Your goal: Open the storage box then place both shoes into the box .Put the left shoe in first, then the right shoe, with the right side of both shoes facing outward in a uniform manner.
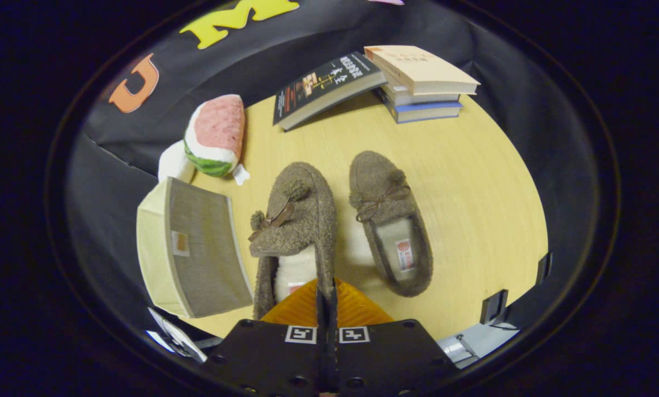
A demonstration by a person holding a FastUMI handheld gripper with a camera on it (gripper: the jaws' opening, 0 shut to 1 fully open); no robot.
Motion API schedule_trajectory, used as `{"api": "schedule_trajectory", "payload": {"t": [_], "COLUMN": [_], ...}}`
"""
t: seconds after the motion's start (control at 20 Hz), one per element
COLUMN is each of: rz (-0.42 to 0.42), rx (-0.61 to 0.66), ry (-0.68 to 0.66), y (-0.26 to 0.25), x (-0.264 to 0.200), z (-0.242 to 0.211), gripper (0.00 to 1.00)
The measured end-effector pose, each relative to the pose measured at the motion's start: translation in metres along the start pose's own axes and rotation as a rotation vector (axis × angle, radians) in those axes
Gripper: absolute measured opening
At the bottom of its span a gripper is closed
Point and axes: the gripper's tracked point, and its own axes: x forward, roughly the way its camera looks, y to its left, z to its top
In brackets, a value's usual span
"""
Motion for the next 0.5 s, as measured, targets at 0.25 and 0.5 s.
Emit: {"api": "schedule_trajectory", "payload": {"t": [0.25,0.5], "rz": [0.066,0.152], "rx": [-0.073,-0.138], "ry": [-0.104,-0.126], "y": [0.063,0.152], "x": [-0.058,-0.080], "z": [0.010,-0.004], "gripper": [0.00,0.00]}}
